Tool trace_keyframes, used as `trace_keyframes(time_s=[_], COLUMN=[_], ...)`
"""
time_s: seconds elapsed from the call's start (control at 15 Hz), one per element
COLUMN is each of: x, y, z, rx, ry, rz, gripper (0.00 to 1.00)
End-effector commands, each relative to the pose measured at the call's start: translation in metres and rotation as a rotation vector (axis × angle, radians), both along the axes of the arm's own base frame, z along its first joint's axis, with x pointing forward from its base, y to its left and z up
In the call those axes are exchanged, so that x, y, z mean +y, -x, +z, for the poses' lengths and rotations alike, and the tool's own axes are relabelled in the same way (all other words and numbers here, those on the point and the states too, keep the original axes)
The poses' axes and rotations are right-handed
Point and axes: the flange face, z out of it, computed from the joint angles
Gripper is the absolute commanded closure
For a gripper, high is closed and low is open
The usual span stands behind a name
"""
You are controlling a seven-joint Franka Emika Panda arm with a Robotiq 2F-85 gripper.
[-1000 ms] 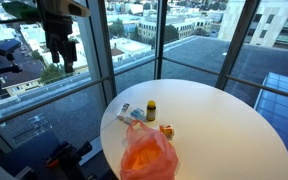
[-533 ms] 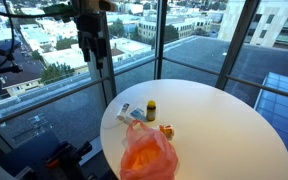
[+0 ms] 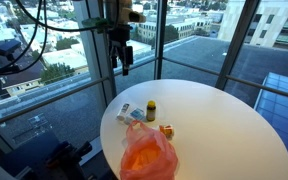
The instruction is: Put the bottle with a yellow cap in the plastic bag
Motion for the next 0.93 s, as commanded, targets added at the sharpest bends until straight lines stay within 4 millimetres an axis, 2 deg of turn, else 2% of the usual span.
trace_keyframes(time_s=[0.0,0.07,0.4,0.6,0.87], x=[-0.015,-0.011,-0.011,-0.016,-0.028], y=[-0.021,-0.011,-0.013,-0.024,-0.049], z=[0.009,-0.002,-0.006,-0.009,-0.021], rx=[0.005,0.005,0.013,-0.021,-0.095], ry=[0.012,-0.004,-0.005,0.003,0.002], rz=[-0.058,-0.027,-0.026,-0.045,-0.052], gripper=[0.0,0.0,0.0,0.0,0.0])
